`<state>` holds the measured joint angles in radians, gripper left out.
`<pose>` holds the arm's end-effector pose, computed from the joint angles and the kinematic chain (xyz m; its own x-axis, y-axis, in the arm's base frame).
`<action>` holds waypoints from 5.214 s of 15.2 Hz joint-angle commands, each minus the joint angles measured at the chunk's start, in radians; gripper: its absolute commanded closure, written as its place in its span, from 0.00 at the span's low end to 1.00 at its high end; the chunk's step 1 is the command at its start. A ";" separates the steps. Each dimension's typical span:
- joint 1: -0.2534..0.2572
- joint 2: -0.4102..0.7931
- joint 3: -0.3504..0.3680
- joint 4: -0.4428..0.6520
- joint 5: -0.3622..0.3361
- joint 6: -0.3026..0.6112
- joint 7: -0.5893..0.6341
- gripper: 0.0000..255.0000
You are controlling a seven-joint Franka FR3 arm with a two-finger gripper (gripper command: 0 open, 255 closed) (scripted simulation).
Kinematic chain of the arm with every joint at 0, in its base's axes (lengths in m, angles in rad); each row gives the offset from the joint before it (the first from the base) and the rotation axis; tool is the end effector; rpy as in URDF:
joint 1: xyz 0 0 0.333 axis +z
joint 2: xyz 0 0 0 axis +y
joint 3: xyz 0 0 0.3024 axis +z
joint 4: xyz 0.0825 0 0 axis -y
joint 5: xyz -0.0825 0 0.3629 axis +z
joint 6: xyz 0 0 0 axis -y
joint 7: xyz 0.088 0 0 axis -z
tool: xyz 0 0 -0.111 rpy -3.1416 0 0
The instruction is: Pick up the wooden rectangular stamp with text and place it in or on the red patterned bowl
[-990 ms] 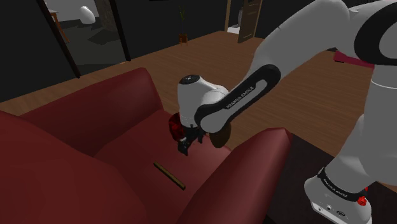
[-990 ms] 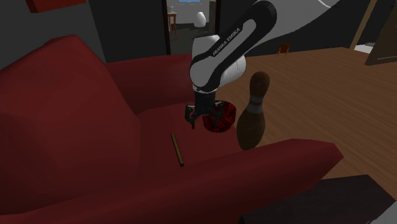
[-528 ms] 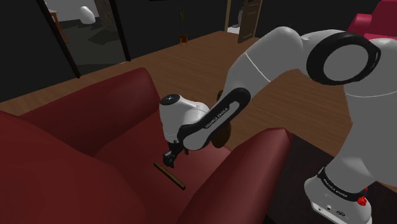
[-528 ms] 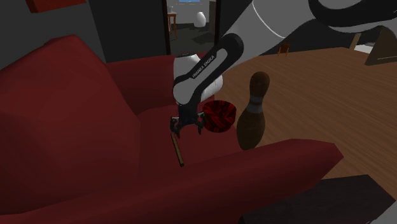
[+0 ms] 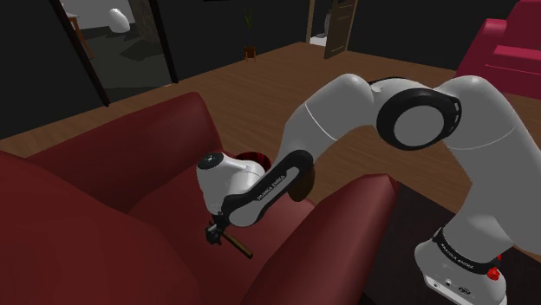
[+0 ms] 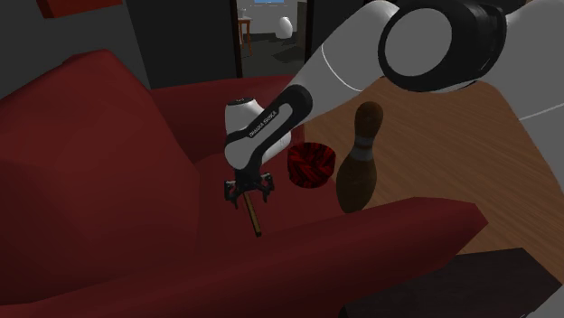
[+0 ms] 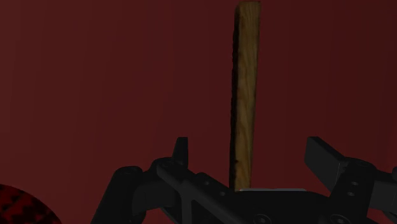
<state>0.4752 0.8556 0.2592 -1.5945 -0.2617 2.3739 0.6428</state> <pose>0.5059 0.4259 0.1391 0.9786 0.2011 -0.0433 0.2015 -0.9795 0.0052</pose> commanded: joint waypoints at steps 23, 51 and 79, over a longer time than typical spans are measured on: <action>0.013 0.074 -0.016 0.032 -0.014 0.043 0.006 1.00; -0.033 -0.201 0.047 -0.031 0.050 -0.168 -0.024 1.00; -0.351 -0.028 -0.038 0.351 0.080 -0.365 -0.486 1.00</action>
<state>0.1392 0.8103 0.2253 -1.2750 -0.1828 2.0223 0.1811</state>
